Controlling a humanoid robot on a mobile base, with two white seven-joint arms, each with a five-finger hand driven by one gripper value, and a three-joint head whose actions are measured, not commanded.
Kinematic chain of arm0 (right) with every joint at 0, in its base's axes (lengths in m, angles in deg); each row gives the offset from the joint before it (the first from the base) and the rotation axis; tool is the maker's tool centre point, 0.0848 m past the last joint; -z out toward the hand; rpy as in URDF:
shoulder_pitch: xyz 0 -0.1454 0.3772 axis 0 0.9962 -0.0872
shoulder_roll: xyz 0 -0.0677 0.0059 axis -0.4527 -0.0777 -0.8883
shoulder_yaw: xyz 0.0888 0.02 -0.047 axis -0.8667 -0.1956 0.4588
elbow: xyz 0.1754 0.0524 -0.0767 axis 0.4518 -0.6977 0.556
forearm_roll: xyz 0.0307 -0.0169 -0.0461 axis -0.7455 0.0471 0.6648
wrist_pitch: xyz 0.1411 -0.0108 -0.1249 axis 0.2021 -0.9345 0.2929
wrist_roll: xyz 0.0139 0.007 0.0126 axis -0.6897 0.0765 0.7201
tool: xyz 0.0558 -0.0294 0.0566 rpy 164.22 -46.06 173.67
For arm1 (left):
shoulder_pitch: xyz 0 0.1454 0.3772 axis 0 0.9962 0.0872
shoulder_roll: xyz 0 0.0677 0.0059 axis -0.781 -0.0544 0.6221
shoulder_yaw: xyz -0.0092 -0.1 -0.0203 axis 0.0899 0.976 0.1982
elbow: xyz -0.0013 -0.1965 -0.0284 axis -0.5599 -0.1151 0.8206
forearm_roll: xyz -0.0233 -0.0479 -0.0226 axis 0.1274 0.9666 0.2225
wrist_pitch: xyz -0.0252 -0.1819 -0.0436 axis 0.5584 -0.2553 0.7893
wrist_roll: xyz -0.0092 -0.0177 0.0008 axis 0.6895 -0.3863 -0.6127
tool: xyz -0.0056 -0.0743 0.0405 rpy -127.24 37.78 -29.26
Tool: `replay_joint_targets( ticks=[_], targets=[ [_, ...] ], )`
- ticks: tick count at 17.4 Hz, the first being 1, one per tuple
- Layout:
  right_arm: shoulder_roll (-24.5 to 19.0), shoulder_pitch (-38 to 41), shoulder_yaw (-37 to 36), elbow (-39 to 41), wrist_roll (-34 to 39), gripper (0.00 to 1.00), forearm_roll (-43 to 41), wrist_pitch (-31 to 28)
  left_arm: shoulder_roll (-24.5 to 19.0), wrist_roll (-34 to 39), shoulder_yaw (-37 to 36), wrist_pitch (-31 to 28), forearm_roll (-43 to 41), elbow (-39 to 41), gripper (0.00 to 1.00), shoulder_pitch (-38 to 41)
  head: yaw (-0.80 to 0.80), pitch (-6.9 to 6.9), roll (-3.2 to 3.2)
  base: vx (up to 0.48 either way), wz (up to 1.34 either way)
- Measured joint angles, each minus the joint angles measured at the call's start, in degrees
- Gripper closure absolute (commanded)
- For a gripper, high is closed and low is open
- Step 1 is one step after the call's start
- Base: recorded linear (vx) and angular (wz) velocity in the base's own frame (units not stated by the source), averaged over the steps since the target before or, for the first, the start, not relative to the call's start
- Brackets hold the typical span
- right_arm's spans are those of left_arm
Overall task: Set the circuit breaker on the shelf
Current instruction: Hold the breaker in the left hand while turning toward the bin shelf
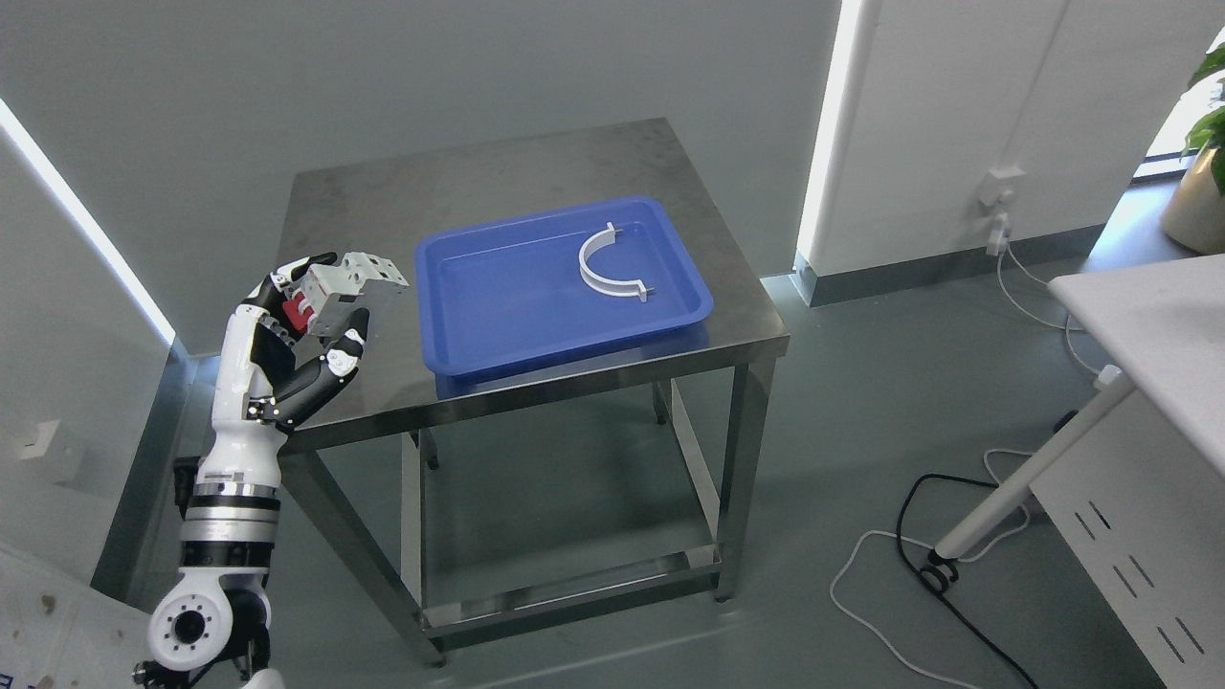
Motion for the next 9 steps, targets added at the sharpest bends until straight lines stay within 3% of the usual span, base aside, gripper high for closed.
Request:
replay_joint_targets(
  ticks=[4,9],
  targets=[
    [0.00,0.02,0.00,0.00,0.00,0.00,0.00,0.00,0.02,-0.11,0.31,1.22,0.05,0.75,0.94,0.13,0.00,0.00,0.00,-0.245,0.04],
    [0.00,0.01,0.00,0.00,-0.01,0.00,0.00,0.00,0.02,-0.14,0.59,1.87,0.08,1.30,0.94,0.45,0.00,0.00,0.00,-0.229,0.38]
  ],
)
